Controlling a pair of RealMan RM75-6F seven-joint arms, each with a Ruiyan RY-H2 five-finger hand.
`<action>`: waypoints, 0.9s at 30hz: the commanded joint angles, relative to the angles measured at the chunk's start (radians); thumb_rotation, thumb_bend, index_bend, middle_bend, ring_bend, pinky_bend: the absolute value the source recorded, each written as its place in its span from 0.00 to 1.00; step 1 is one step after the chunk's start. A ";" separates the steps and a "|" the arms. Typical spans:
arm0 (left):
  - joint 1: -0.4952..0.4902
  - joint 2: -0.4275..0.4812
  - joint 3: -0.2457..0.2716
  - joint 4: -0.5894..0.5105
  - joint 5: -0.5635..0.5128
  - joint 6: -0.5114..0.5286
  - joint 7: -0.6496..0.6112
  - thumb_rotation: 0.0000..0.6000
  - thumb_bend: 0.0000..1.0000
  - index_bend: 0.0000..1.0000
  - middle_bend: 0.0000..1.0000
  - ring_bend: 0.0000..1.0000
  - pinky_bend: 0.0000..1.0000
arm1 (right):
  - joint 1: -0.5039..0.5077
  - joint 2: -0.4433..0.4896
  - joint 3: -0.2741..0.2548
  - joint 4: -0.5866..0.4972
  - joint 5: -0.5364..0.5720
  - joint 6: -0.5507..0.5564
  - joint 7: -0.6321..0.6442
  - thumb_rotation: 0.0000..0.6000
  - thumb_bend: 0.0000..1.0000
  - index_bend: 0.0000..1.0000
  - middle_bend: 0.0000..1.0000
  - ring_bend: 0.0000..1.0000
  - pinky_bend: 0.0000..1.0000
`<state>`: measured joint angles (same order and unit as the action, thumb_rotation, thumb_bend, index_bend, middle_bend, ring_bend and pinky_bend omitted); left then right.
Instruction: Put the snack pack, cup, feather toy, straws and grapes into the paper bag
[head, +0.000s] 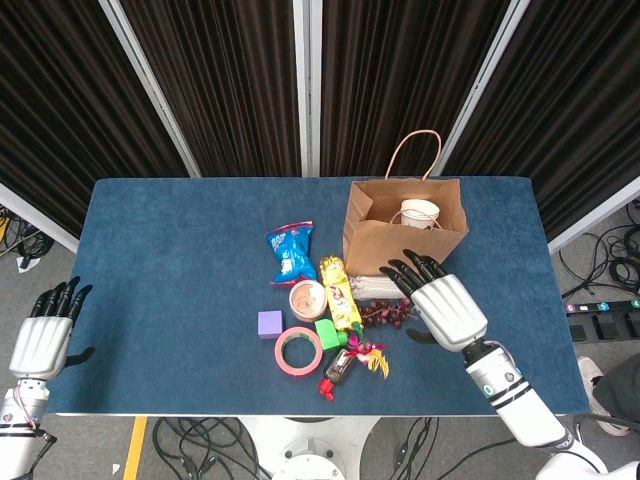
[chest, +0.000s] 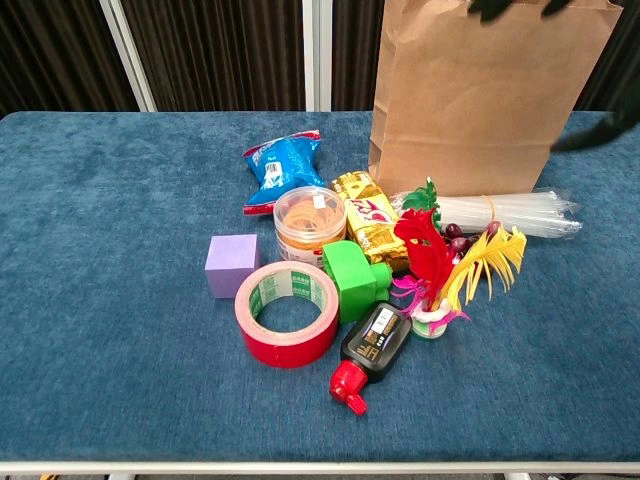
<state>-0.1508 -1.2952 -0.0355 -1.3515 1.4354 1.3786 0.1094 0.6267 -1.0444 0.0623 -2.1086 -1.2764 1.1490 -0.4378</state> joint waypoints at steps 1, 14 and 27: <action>0.001 -0.002 0.004 0.005 0.001 -0.005 -0.002 1.00 0.02 0.15 0.07 0.01 0.13 | -0.027 -0.038 -0.041 0.054 -0.014 -0.046 0.074 1.00 0.00 0.12 0.11 0.01 0.15; 0.001 -0.009 0.011 0.015 0.005 -0.010 -0.004 1.00 0.02 0.15 0.07 0.01 0.13 | -0.087 -0.133 -0.100 0.194 -0.111 -0.104 0.317 1.00 0.00 0.10 0.08 0.00 0.14; 0.004 -0.018 0.013 0.034 0.004 -0.010 0.001 1.00 0.02 0.15 0.07 0.01 0.13 | -0.098 -0.241 -0.090 0.284 -0.144 -0.125 0.368 1.00 0.00 0.10 0.10 0.01 0.14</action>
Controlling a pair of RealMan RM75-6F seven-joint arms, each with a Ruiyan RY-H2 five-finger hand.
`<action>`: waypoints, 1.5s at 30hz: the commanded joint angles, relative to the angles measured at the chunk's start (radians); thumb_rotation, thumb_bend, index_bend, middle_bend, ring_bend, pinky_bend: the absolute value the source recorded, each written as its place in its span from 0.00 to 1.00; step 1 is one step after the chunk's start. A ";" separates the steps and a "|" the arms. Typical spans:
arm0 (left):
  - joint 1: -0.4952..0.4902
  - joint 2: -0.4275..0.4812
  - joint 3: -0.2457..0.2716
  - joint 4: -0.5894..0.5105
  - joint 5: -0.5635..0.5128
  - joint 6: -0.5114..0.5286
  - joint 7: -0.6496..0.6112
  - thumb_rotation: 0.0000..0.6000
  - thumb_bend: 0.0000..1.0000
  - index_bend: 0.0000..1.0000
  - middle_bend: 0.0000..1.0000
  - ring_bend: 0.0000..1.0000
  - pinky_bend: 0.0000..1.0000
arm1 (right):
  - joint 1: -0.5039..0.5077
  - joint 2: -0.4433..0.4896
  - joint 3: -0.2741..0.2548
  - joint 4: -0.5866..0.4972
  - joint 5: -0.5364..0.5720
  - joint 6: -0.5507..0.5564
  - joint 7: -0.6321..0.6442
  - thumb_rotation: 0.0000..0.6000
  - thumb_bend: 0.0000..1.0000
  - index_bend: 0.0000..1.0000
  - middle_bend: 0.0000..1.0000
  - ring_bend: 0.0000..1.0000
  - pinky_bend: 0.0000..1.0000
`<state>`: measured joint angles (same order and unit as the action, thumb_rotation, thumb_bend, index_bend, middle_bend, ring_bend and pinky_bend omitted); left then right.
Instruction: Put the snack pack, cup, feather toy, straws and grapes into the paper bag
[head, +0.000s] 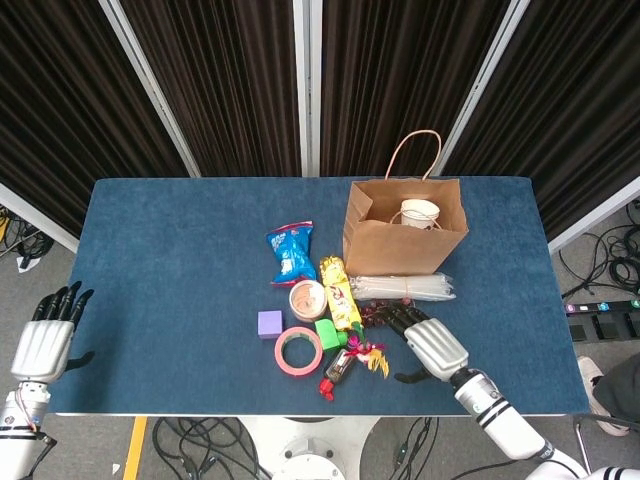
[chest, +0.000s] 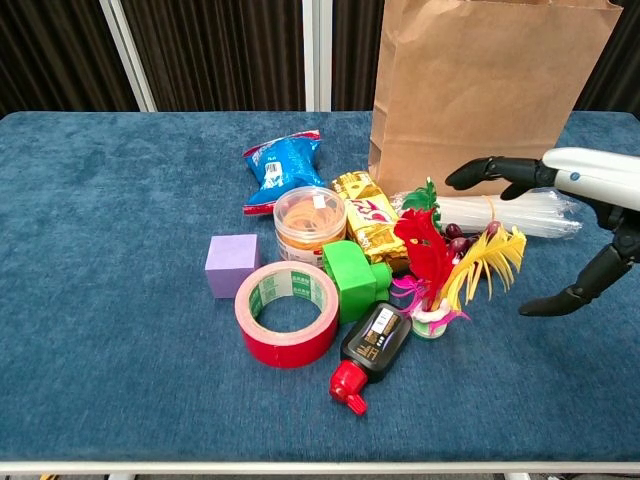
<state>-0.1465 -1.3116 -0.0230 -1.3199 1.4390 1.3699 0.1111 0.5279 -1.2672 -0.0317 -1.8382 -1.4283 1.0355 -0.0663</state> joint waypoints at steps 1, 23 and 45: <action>0.000 -0.002 0.001 0.005 0.000 -0.002 -0.002 1.00 0.02 0.15 0.07 0.01 0.13 | 0.002 -0.026 0.005 0.018 0.010 -0.016 -0.005 1.00 0.00 0.10 0.10 0.01 0.14; 0.011 -0.017 0.002 0.052 0.000 0.005 -0.052 1.00 0.02 0.15 0.07 0.01 0.13 | 0.033 -0.177 0.045 0.083 0.099 -0.071 -0.157 1.00 0.00 0.14 0.15 0.07 0.21; 0.016 -0.023 0.004 0.080 0.007 0.003 -0.083 1.00 0.02 0.15 0.07 0.01 0.13 | 0.014 -0.243 0.055 0.120 0.102 -0.021 -0.173 1.00 0.20 0.47 0.34 0.27 0.50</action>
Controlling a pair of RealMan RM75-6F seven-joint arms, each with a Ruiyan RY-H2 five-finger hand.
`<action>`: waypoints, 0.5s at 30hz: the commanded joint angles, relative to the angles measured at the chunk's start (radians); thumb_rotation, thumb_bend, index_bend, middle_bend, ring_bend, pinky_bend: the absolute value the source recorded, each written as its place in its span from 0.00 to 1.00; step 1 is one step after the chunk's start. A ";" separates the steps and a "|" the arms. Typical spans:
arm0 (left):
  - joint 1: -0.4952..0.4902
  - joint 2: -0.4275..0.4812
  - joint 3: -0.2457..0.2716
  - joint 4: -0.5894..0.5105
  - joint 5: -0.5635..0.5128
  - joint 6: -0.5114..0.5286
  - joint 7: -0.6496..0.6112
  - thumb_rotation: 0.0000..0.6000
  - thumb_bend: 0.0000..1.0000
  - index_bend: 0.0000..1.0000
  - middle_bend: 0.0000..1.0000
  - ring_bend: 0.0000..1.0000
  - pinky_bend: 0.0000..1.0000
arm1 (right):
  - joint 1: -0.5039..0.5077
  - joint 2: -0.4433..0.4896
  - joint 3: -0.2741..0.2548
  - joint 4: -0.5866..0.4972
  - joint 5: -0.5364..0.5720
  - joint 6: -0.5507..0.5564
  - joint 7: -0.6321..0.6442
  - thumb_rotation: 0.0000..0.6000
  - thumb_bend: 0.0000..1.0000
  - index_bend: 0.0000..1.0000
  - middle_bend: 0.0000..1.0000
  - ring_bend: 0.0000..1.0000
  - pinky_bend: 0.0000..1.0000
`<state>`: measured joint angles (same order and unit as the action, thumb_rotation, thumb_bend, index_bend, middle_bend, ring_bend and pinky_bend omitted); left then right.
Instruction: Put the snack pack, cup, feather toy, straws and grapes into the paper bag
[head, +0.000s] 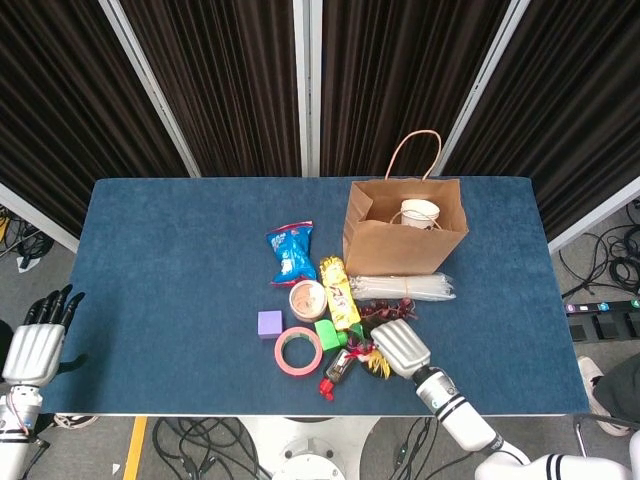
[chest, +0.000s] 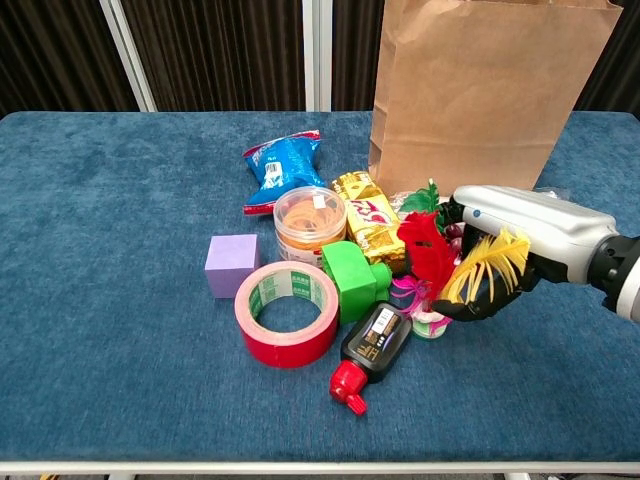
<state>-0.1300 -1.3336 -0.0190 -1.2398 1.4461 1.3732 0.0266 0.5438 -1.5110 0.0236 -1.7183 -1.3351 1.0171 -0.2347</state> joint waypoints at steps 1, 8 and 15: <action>-0.001 -0.001 0.000 0.000 0.000 -0.001 0.002 1.00 0.02 0.15 0.07 0.01 0.13 | -0.002 -0.001 0.001 0.000 0.014 -0.004 -0.006 1.00 0.21 0.48 0.35 0.27 0.51; -0.003 -0.001 0.000 -0.001 0.000 -0.005 0.007 1.00 0.02 0.15 0.07 0.01 0.13 | -0.005 -0.031 0.013 0.017 0.035 0.000 -0.003 1.00 0.27 0.55 0.40 0.33 0.58; -0.003 0.002 0.000 0.002 0.000 -0.008 0.000 1.00 0.02 0.15 0.07 0.01 0.13 | -0.011 -0.072 0.027 0.059 0.010 0.032 0.014 1.00 0.37 0.68 0.50 0.43 0.64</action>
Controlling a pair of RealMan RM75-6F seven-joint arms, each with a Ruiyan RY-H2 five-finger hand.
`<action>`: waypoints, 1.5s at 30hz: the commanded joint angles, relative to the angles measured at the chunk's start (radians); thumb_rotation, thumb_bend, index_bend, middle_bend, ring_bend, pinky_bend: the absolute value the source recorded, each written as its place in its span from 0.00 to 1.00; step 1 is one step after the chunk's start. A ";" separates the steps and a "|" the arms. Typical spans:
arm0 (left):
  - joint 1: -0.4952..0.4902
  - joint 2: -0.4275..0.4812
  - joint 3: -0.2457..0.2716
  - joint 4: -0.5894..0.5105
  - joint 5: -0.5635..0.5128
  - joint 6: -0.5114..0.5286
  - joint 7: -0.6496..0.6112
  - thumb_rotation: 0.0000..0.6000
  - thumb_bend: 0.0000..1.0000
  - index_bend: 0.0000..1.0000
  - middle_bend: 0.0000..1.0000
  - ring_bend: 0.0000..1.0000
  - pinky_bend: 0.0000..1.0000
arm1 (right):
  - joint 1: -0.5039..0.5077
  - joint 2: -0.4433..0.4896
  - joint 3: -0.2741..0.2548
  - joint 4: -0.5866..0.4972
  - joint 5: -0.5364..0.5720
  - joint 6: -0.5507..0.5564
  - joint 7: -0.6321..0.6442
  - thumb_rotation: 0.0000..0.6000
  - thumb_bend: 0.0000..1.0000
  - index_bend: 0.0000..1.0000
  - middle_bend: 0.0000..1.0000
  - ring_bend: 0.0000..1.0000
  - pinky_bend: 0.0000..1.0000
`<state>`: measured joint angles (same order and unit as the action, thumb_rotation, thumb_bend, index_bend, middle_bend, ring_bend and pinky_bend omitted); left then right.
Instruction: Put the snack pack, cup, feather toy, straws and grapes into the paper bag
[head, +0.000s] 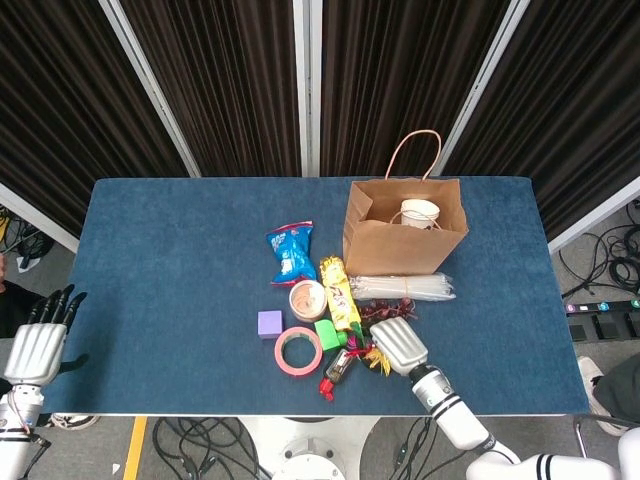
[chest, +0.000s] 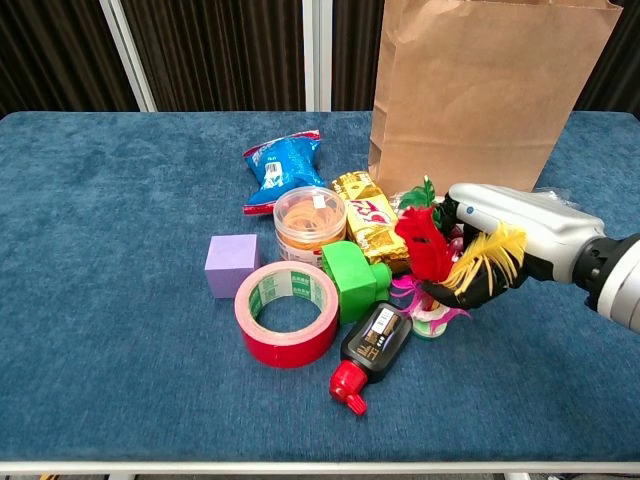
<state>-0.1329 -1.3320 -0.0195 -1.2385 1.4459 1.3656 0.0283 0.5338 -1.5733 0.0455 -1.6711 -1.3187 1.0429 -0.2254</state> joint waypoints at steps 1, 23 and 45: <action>0.000 0.000 0.000 0.002 0.000 -0.001 -0.002 1.00 0.02 0.15 0.07 0.01 0.13 | -0.001 -0.014 0.006 0.017 -0.007 0.008 0.006 1.00 0.37 0.70 0.51 0.45 0.65; 0.002 -0.002 0.000 0.005 -0.003 -0.007 -0.010 1.00 0.02 0.15 0.07 0.01 0.13 | -0.009 -0.037 0.038 0.033 -0.028 0.049 0.024 1.00 0.48 0.89 0.65 0.58 0.78; -0.012 -0.006 0.000 -0.010 0.006 -0.017 0.001 1.00 0.02 0.15 0.07 0.01 0.13 | 0.196 0.265 0.466 -0.391 0.192 0.132 -0.369 1.00 0.49 0.93 0.68 0.62 0.82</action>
<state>-0.1449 -1.3381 -0.0192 -1.2480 1.4522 1.3488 0.0289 0.6804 -1.3389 0.4518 -2.0286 -1.1915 1.1643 -0.5400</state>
